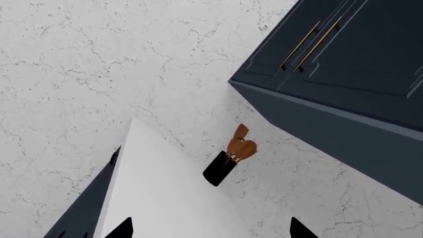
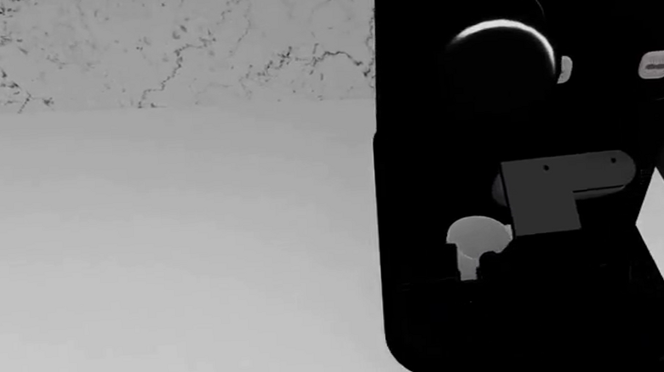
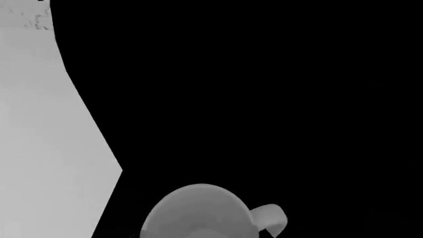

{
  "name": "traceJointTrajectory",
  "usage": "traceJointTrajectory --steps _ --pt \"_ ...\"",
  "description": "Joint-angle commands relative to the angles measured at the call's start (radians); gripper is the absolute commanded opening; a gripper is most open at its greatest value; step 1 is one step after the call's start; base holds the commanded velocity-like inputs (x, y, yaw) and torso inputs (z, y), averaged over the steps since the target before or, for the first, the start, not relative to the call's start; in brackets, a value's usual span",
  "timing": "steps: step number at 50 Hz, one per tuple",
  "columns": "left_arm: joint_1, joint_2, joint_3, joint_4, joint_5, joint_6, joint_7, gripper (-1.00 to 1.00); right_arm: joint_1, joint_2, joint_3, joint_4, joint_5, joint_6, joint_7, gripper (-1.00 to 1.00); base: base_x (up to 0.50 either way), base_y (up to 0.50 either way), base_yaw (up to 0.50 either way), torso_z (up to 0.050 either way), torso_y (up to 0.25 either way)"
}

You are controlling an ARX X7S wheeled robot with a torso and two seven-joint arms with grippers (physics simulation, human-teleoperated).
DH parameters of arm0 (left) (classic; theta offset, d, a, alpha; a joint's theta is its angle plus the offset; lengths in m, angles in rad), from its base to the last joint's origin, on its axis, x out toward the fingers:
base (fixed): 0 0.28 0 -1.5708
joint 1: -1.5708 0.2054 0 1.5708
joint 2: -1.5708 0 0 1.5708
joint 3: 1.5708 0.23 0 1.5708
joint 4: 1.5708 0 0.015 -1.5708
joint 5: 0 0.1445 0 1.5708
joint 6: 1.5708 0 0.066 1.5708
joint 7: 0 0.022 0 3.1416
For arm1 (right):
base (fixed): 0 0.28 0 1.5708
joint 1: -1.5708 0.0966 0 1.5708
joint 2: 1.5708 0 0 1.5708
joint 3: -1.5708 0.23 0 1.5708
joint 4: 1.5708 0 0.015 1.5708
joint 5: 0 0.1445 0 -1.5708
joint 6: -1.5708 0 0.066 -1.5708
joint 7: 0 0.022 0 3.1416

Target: Pick the mug from under the coffee machine dispenser and place it on the counter.

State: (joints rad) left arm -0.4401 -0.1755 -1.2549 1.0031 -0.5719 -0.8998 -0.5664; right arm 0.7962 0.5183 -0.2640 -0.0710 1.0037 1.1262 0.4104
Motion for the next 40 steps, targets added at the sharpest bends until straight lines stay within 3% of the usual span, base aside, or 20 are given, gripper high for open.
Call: traceJointTrajectory --steps 1,12,24,33,40 --pt "0.011 -0.003 0.002 -0.003 -0.013 0.009 -0.013 1.0 0.005 -0.001 -0.005 0.007 -0.017 -0.021 0.008 -1.0 0.0 0.0 0.0 0.0 0.0" --pt "0.018 -0.011 -0.001 -0.001 -0.032 0.009 -0.028 1.0 -0.028 0.012 0.012 -0.072 0.021 0.003 0.043 -1.0 0.0 0.0 0.0 0.0 0.0" --pt "0.029 -0.008 0.013 -0.013 -0.03 0.033 -0.035 1.0 -0.16 0.043 0.127 -0.421 0.28 0.119 0.236 -1.0 0.0 0.0 0.0 0.0 0.0" --pt "0.035 -0.011 0.011 -0.011 -0.041 0.033 -0.045 1.0 -0.148 0.056 0.134 -0.622 0.607 0.194 0.528 -1.0 0.0 0.0 0.0 0.0 0.0" --pt "0.04 -0.013 0.007 -0.012 -0.052 0.033 -0.053 1.0 -0.111 0.096 0.07 -0.722 0.873 0.134 0.73 -1.0 0.0 0.0 0.0 0.0 0.0"
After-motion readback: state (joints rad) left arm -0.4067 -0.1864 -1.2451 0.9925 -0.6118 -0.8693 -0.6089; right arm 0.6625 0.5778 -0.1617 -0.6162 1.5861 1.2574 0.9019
